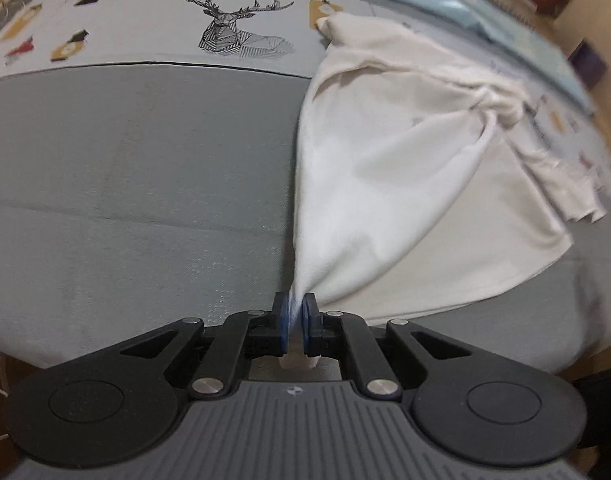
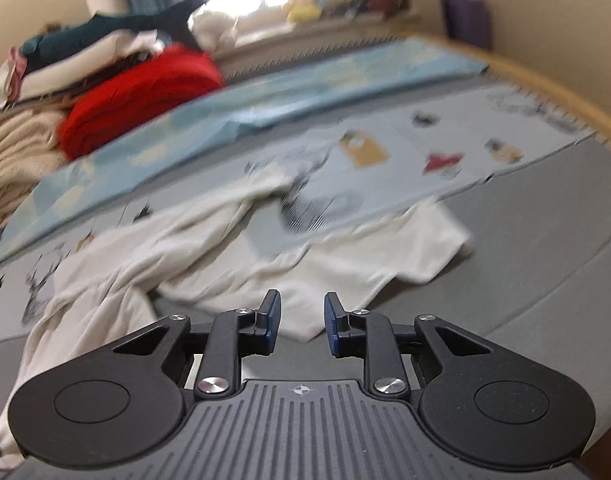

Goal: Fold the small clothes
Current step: 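Lift and pull the shirt edges apart with both grippers to spread it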

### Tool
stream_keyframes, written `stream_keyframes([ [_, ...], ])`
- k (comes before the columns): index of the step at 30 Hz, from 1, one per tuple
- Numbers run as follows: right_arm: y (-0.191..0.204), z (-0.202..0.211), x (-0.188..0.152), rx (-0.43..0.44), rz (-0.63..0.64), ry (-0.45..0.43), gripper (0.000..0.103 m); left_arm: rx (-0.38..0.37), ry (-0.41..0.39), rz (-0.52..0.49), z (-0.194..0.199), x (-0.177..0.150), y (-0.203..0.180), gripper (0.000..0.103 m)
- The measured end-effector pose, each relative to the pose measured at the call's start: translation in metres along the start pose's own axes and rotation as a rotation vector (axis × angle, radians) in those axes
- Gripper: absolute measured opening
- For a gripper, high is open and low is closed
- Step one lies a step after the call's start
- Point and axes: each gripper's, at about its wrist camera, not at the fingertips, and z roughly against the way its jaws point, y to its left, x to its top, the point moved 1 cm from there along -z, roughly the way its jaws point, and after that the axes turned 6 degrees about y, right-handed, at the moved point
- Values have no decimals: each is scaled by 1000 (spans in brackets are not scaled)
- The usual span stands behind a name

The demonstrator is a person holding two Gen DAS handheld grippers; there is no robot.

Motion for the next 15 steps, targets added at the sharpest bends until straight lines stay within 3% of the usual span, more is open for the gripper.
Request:
stream_keyframes([
  [3, 15, -28, -4, 40, 2, 134, 27, 0, -7, 17, -6, 6, -1, 31],
  [6, 33, -55, -11, 9, 40, 236, 30, -1, 8, 34, -20, 8, -6, 33],
  [11, 60, -93, -14, -44, 112, 310, 40, 28, 27, 63, -31, 15, 1, 33],
  [15, 71, -123, -20, -86, 170, 394, 40, 40, 54, 101, -40, 24, 3, 33],
])
